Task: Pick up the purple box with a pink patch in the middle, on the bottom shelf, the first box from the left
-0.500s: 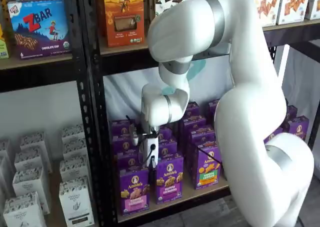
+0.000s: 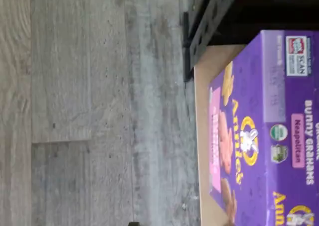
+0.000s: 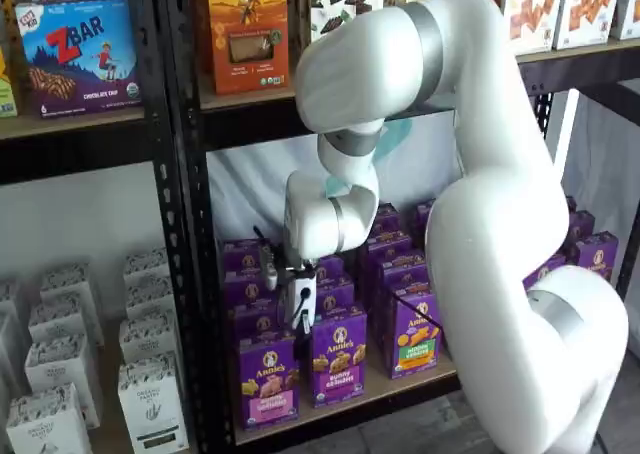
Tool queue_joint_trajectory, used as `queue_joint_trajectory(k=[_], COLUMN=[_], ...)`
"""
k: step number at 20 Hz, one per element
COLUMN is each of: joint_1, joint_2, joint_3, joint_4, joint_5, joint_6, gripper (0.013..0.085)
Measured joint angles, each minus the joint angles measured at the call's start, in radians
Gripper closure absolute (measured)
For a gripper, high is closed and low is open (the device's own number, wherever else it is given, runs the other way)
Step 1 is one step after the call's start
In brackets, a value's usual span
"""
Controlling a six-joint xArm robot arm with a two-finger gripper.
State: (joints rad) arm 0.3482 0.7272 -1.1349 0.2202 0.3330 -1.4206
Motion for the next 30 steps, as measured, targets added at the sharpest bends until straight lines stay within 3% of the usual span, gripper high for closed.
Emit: queue_joint_trajectory(k=[5,8,19,30], joint_1=[0.007,0.009,0.015,0.021], joint_2=[0.029,0.045,0.116,0.181], joint_3=[-0.043,-0.065,-0.147,-0.227], joint_4=[0.054,0.062,0.041,-0.014], joint_5=[-0.005,-0.007,0.001,0.045], joint_6=[-0.042,-0.046,-0.02,0.038], gripper=[0.013,0.013,0.013,0.013])
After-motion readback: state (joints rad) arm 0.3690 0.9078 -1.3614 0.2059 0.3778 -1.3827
